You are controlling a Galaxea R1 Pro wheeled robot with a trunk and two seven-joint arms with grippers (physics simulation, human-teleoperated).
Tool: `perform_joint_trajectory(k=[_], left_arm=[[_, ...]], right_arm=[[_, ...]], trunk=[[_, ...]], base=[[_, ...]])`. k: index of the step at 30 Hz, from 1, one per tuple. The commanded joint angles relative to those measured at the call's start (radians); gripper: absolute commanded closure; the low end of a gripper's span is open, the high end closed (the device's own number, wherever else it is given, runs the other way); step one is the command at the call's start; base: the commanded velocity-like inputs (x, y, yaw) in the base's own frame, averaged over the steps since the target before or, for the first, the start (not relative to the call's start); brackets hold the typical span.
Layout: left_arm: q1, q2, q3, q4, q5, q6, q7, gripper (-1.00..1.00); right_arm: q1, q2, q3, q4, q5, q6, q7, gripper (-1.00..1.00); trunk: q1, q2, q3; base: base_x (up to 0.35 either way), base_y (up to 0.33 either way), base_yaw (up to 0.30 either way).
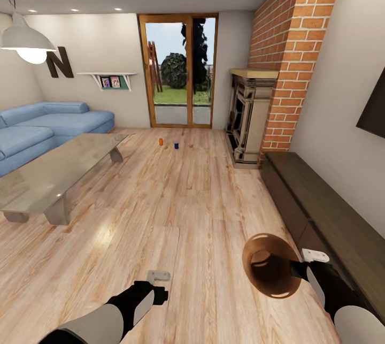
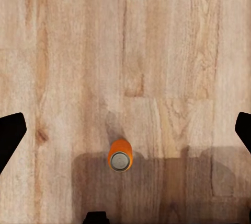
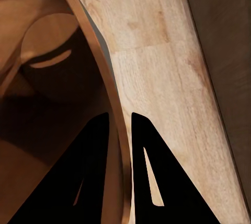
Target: Put the three can of soda from the living room inside the tash can in the kitchen.
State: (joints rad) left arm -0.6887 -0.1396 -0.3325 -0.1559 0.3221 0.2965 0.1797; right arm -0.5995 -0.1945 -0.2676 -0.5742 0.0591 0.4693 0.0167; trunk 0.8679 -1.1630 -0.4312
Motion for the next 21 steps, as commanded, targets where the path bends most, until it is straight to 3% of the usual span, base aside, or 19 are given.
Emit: perform_joint_trajectory(k=[1, 6, 13, 18, 21], left_arm=[[0.0, 0.0, 0.0, 0.0, 0.0, 0.0, 0.0, -1.0], [0.0, 0.0, 0.001, 0.003, 0.0, 0.0, 0.0, -1.0], [0.012, 0.04, 0.007, -0.002, 0.004, 0.02, -0.002, -1.0], [0.013, 0.046, 0.013, 0.001, 0.005, 0.026, -0.024, -1.0], [0.014, 0.047, 0.014, 0.0, 0.006, 0.068, -0.035, -1.0]], right_arm=[[-0.001, 0.0, -0.001, -0.001, -0.006, 0.0, 0.005, 1.0], [0.0, 0.0, -0.001, -0.001, -0.006, 0.0, 0.005, 1.0], [0.01, 0.014, 0.0, -0.012, -0.002, 0.04, 0.002, 1.0], [0.011, 0.016, 0.001, -0.02, -0.002, 0.095, 0.002, 1.0], [0.012, 0.017, 0.001, -0.021, -0.002, 0.097, 0.002, 1.0]], trunk=[[0.0, 0.0, 0.0], [0.0, 0.0, 0.0], [0.0, 0.0, 0.0], [0.0, 0.0, 0.0], [0.0, 0.0, 0.0]], base=[[0.0, 0.0, 0.0], [0.0, 0.007, 0.0], [0.0, 0.103, 0.0], [0.0, 0.116, 0.0], [0.0, 0.04, 0.0]])
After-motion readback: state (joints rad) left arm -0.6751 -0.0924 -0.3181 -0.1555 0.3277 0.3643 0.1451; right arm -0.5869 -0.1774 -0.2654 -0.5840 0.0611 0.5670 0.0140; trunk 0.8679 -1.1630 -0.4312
